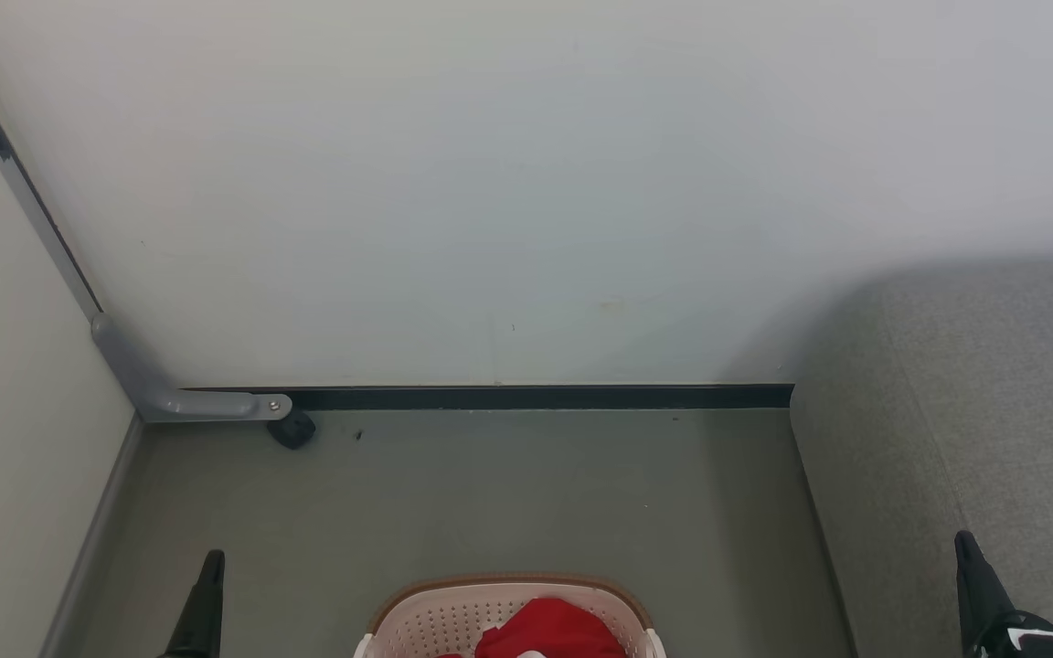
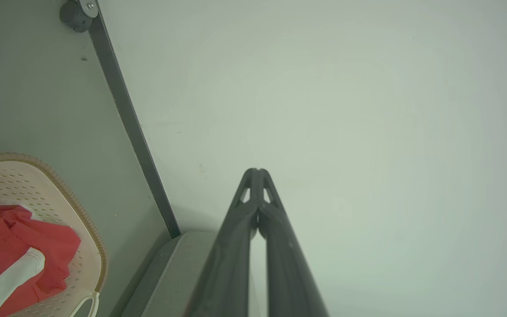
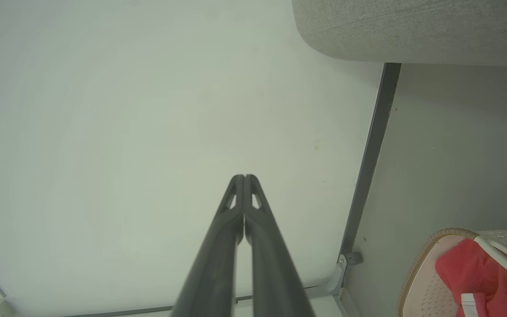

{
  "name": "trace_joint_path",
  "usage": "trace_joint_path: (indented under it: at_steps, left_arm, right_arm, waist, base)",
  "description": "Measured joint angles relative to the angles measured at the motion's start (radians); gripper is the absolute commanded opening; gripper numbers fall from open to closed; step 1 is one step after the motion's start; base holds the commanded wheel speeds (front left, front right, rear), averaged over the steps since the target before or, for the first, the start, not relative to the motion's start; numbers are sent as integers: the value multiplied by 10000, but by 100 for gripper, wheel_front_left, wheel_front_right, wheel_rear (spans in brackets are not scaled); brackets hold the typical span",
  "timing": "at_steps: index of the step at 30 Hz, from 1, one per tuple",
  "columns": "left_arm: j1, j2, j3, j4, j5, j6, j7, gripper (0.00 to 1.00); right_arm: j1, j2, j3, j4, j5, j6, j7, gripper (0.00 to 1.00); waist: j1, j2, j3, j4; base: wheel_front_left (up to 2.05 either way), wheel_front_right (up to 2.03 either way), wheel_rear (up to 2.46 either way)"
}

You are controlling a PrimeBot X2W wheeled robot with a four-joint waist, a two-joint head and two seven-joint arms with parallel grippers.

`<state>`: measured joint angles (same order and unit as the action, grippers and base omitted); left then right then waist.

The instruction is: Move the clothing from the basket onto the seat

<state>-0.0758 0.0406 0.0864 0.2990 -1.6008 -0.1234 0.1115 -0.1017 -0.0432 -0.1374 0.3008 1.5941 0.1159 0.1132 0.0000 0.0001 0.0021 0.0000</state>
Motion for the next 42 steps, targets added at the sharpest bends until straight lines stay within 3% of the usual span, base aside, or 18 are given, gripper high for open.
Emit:
trace_joint_path:
  at_steps: [33, 34, 42]
  left_arm:
    - [0, -2, 0, 0, 2, 0, 0, 0]
    - [6, -6, -4, 17, 2, 2, 0, 100]
    - [371, -100, -38, 343, 0, 15, -92, 100]
  right_arm:
    - [0, 0, 0, -2, 0, 0, 0, 0]
    - [2, 4, 2, 17, 0, -2, 0, 100]
    - [326, 144, 50, 307, -10, -23, -82, 100]
  waist:
    - [0, 0, 0, 0]
    - [0, 0, 0, 0]
    - [0, 0, 3, -1]
  base:
    - [0, 0, 0]
    - [0, 0, 0]
    - [0, 0, 0]
